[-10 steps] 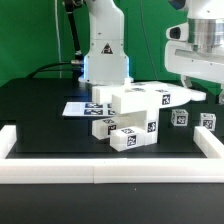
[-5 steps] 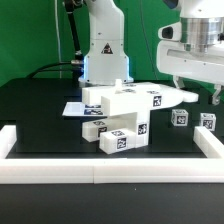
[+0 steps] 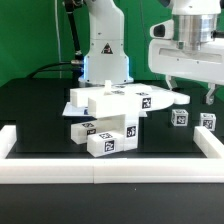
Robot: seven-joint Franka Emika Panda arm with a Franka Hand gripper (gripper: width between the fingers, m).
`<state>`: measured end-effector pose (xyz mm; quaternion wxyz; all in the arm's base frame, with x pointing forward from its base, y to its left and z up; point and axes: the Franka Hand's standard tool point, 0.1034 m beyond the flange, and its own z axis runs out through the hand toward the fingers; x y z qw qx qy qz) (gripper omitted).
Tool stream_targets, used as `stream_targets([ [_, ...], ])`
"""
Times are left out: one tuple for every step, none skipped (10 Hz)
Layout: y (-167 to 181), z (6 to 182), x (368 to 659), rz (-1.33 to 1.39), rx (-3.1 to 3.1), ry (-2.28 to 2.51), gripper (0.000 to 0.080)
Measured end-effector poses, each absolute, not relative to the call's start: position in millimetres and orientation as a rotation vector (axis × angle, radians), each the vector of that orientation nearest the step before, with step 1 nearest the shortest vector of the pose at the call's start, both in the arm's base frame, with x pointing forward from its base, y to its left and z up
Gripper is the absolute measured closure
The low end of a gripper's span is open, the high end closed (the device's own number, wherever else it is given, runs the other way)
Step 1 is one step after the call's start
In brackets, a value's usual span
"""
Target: Assemble chair
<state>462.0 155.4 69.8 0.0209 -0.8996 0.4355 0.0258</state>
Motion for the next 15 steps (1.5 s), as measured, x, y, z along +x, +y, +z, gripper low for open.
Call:
stream_targets([
  [167, 68.4, 457, 0.085, -2.784, 1.360, 0.0151],
  [173, 67.5, 454, 0.090, -2.787, 1.357, 0.0151],
  [181, 65.6, 450, 0.095, -2.779, 1.375, 0.0151],
  [188, 60.9, 446, 0.097, -2.783, 1.377, 0.0151],
  [194, 54.3, 441, 0.107, -2.791, 1.383, 0.0151],
  [200, 47.9, 437, 0.116, -2.805, 1.378, 0.0151],
  [202, 43.6, 434, 0.122, -2.816, 1.372, 0.0151],
  [202, 40.7, 434, 0.123, -2.822, 1.367, 0.0151],
  [202, 38.8, 435, 0.124, -2.826, 1.366, 0.0151],
  [202, 39.1, 435, 0.124, -2.825, 1.366, 0.0151],
  [202, 38.8, 435, 0.125, -2.825, 1.366, 0.0151],
  [202, 38.8, 435, 0.125, -2.826, 1.366, 0.0151],
  [202, 38.8, 435, 0.125, -2.826, 1.366, 0.0151],
  [202, 38.8, 435, 0.125, -2.826, 1.367, 0.0151],
  [202, 38.8, 435, 0.125, -2.826, 1.367, 0.0151],
])
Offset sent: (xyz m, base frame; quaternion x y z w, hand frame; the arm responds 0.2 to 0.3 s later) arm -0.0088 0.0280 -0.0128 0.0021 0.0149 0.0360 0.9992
